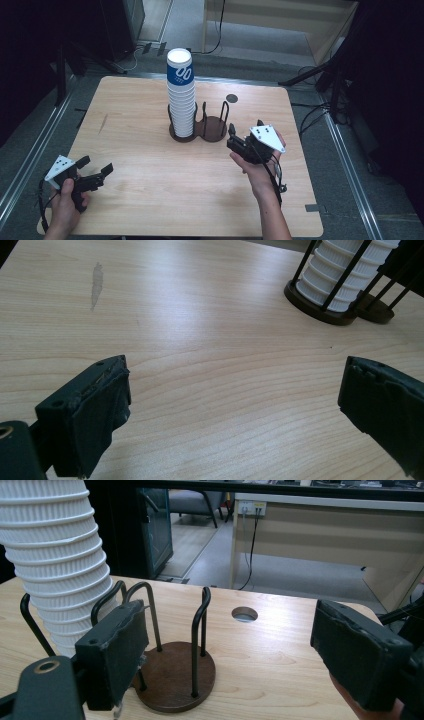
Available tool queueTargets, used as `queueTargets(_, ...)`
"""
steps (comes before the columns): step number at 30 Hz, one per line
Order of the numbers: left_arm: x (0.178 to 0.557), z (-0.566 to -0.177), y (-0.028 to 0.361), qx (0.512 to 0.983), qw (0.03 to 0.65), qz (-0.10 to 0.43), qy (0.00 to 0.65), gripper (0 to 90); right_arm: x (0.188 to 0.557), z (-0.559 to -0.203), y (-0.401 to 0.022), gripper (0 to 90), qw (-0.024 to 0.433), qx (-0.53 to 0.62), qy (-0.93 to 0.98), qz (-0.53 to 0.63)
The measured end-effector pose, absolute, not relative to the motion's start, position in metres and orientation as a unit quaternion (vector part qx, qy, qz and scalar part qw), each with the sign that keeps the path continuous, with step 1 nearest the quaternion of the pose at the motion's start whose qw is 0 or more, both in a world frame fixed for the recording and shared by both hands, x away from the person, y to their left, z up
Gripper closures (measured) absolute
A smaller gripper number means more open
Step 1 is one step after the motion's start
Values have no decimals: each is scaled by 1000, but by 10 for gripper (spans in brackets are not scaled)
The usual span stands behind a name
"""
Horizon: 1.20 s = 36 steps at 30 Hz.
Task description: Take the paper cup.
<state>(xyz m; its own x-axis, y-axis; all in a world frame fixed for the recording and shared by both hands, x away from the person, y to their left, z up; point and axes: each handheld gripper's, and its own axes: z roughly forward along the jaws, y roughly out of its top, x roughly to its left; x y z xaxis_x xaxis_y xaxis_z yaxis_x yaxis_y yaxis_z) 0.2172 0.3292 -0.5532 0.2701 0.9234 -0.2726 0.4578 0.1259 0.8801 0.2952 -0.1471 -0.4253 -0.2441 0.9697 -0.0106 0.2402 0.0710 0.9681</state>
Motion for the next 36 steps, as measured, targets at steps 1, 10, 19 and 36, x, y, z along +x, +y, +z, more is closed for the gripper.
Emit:
queueTargets(1,217,-553,329,619,502,232,558,13,295,-425,-147,154,380,484,626,480)
queueTargets(10,217,-553,329,619,503,231,557,13,300,-421,-136,155,370,482,625,490)
queueTargets(19,218,-553,330,621,499,229,559,13,305,-410,-125,156,367,478,618,505)
queueTargets(36,218,-553,330,621,500,223,560,13,314,-399,-98,155,353,464,623,522)
